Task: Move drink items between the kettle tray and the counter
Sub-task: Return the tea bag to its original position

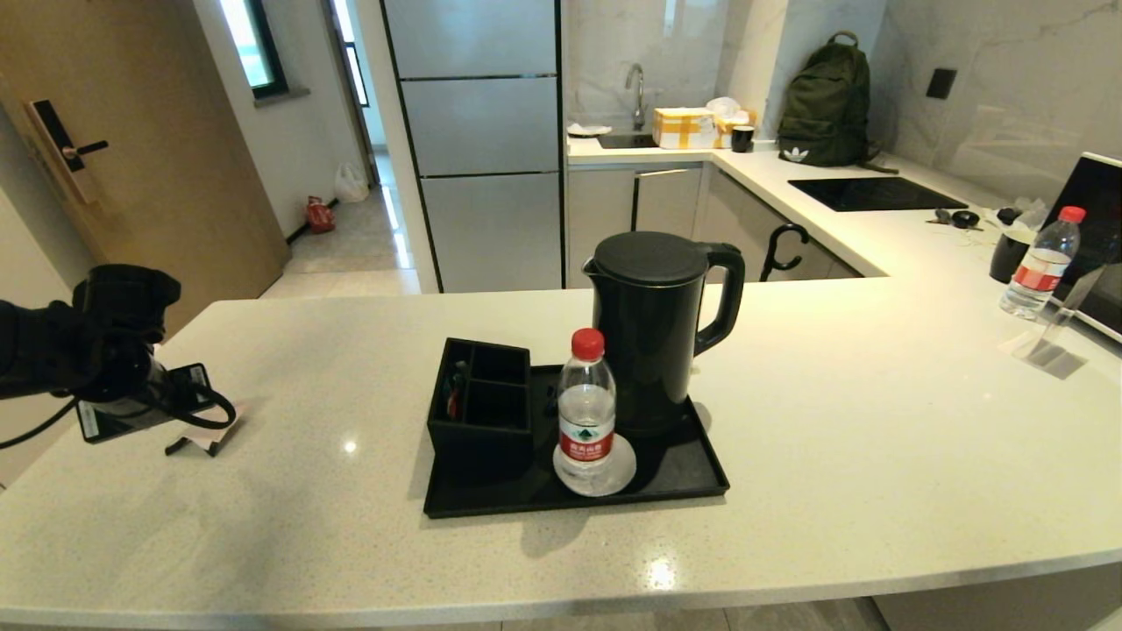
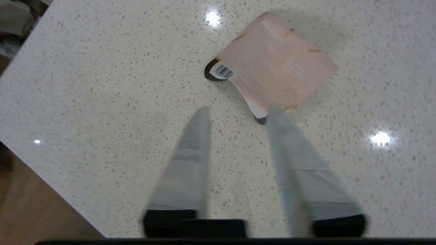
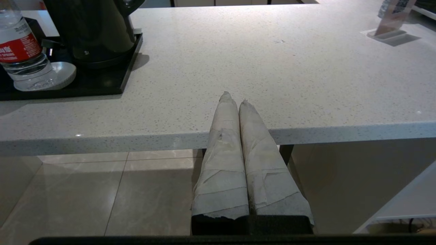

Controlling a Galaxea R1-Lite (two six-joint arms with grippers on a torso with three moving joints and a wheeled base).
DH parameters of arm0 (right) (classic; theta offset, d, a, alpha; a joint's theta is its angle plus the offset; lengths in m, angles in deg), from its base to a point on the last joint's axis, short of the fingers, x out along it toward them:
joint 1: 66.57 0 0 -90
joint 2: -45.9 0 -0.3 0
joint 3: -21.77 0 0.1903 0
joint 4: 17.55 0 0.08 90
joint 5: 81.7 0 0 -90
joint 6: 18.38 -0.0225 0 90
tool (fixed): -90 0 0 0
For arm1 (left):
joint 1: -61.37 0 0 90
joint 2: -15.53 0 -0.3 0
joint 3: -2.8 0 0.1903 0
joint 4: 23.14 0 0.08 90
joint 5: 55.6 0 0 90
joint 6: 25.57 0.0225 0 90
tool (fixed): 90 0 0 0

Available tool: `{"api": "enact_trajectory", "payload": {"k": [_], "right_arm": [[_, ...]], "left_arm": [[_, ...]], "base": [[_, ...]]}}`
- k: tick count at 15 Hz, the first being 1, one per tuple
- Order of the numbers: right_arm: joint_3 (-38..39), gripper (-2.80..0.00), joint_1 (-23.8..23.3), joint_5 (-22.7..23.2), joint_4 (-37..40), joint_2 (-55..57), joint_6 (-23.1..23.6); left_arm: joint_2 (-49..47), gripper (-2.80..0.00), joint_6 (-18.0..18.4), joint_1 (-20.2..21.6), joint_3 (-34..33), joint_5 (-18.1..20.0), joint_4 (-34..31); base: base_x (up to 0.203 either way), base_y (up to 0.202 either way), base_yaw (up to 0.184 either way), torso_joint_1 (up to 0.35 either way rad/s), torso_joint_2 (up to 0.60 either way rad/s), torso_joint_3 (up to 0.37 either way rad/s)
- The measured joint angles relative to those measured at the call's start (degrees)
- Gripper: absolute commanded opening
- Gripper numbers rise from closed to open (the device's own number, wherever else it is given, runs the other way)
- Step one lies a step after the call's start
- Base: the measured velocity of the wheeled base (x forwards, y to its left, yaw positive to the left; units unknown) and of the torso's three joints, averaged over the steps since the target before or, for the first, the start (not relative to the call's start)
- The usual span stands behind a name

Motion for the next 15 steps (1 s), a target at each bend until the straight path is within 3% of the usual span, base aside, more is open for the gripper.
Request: {"api": "enact_trajectory", "payload": {"k": [2, 5, 8, 10, 13, 15], "right_arm": [[0.00, -2.80, -0.02, -0.02, 0.00, 0.00, 0.00], [0.00, -2.80, -0.02, 0.00, 0.00, 0.00, -0.02], [0.00, -2.80, -0.02, -0.02, -0.02, 0.00, -0.02], [0.00, -2.80, -0.02, -0.01, -0.02, 0.00, -0.02], [0.00, -2.80, 0.00, -0.02, -0.01, 0.00, -0.01], [0.00, -2.80, 0.00, -0.02, -0.02, 0.00, -0.02]], "left_arm": [[-0.19, 0.00, 2.03, 0.63, 1.26, 0.04, -1.22], [-1.37, 0.00, 12.77, 2.79, 4.67, -0.02, -3.81], [-4.22, 0.00, 19.61, 4.55, 7.78, 0.22, -4.40], [-6.10, 0.00, 24.24, 5.14, 9.09, 2.81, -4.76], [-5.80, 0.00, 24.57, 4.98, 9.64, 8.52, -8.44], [-4.36, 0.00, 21.46, 4.70, 11.63, 15.17, -14.36]], "base": [[0.000, 0.000, 0.000, 0.000, 0.00, 0.000], [0.000, 0.000, 0.000, 0.000, 0.00, 0.000], [0.000, 0.000, 0.000, 0.000, 0.00, 0.000], [0.000, 0.000, 0.000, 0.000, 0.00, 0.000], [0.000, 0.000, 0.000, 0.000, 0.00, 0.000], [0.000, 0.000, 0.000, 0.000, 0.00, 0.000]]}}
